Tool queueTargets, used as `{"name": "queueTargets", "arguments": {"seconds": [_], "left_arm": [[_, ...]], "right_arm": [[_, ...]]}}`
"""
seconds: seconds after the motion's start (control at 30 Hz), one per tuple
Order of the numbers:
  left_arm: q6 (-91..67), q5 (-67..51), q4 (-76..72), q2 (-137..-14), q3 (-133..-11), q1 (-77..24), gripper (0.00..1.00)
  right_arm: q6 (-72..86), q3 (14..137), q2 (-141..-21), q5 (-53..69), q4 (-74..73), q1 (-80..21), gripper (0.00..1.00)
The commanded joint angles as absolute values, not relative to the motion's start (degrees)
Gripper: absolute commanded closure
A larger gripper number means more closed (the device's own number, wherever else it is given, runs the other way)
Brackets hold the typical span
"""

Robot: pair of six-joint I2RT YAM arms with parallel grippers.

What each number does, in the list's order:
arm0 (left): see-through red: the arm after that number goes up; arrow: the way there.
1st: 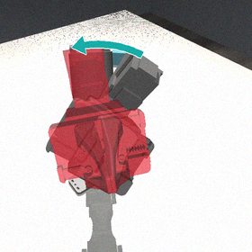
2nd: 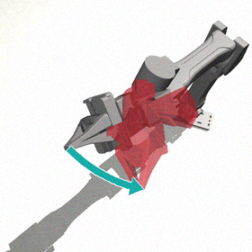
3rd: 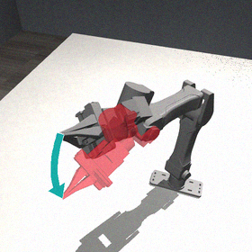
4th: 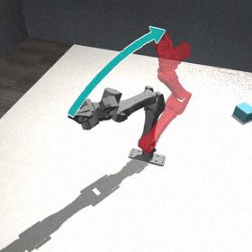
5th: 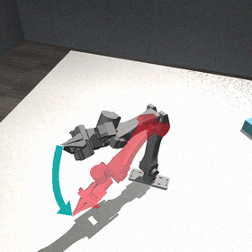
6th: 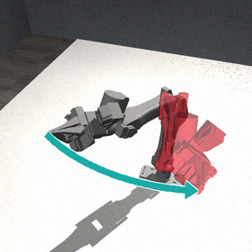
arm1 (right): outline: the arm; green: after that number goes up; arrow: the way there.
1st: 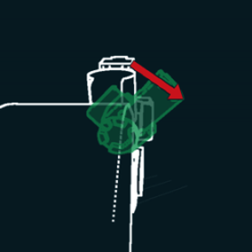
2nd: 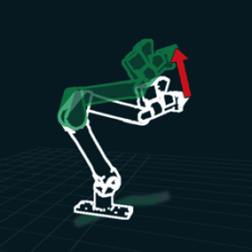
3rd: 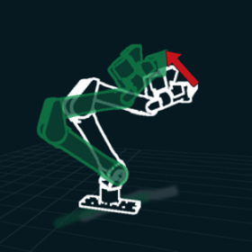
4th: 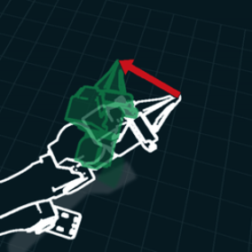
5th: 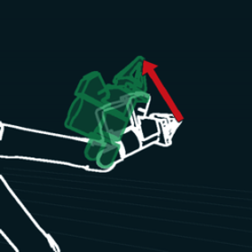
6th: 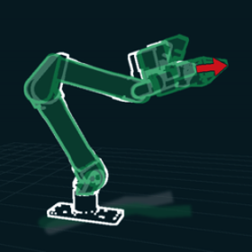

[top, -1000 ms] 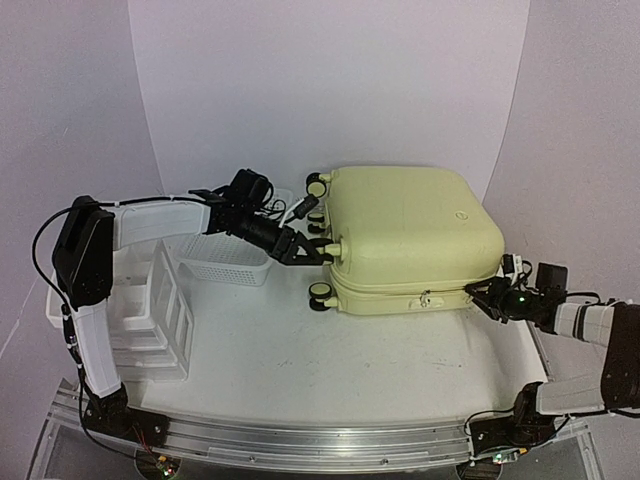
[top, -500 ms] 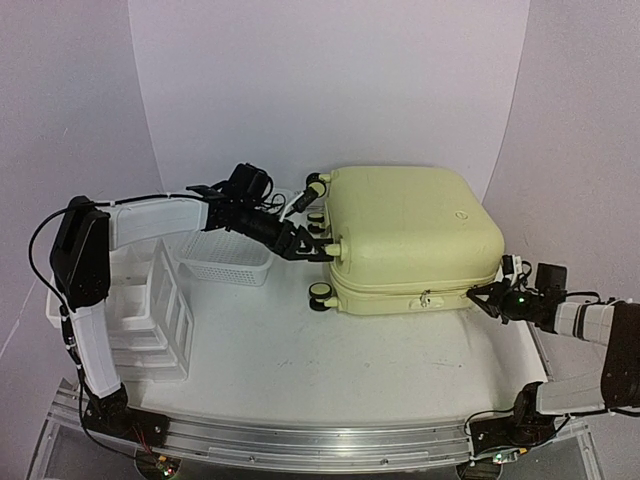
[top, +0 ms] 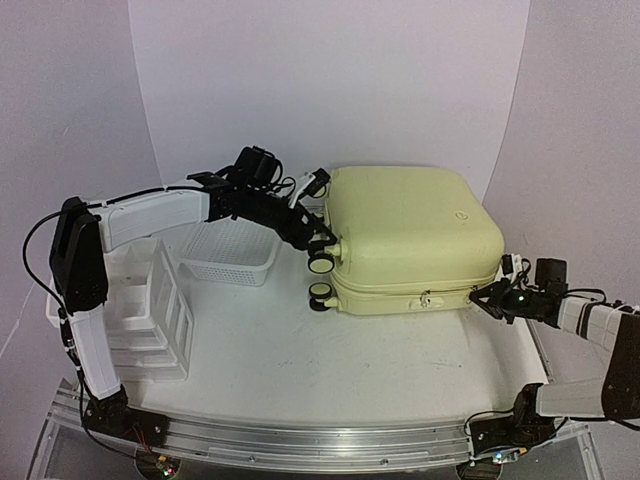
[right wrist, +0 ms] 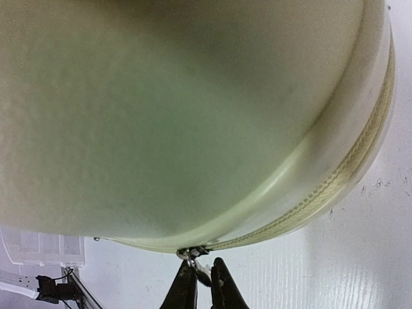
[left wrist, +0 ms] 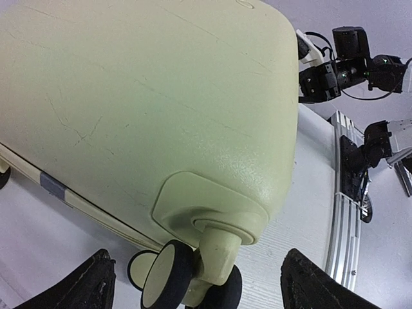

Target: Open, take out, and arrange the luggage

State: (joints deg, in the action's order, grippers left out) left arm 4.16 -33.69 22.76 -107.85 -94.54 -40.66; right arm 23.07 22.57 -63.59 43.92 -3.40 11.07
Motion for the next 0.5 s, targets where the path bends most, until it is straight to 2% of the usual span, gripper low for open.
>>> {"name": "queueTargets", "arguments": {"seconds": [0.0,0.1,0.33,0.47], "left_arm": [[4.88,-33.29,23.92,-107.95,-96.79,-40.34,0.11],[4.22,-33.45,23.90,-108.04,-96.42,-40.34,0.12],[3.78,-34.39,23.82,-107.93,-95.89,-40.34,0.12],[3.78,-34.35,23.85,-108.21,-96.05,-40.36,0.14]], "right_arm": [[21.61,24.27,-63.96,42.43,-2.92,9.84,0.88],[22.23,24.04,-63.78,42.13,-1.23,9.69,0.84],[22.88,23.82,-64.63,43.23,2.51,9.41,0.82],[24.16,23.40,-64.48,43.29,4.72,9.23,0.89]]}}
